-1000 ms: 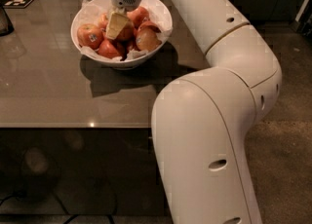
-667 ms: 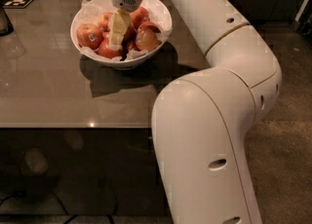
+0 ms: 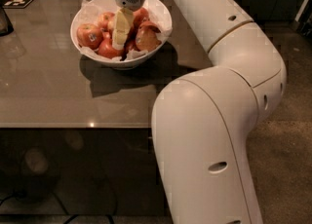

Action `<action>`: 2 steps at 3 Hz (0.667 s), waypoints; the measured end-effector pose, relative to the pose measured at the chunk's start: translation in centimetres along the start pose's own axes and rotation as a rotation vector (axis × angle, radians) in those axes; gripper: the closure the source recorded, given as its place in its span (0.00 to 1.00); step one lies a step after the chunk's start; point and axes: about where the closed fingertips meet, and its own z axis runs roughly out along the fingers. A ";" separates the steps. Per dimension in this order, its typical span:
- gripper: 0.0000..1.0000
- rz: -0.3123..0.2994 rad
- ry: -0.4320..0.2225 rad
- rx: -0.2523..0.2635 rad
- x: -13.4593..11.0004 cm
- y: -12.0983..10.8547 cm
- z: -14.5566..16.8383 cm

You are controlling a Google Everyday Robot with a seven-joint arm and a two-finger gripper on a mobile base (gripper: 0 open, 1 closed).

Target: Pick apple from white bowl

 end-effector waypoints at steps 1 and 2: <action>0.00 0.009 0.027 -0.023 0.6 0.3 0.5; 0.00 0.009 0.027 -0.023 0.6 0.3 0.5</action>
Offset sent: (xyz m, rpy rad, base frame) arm -0.0062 -0.0080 -0.0050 -0.0425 0.0535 0.0133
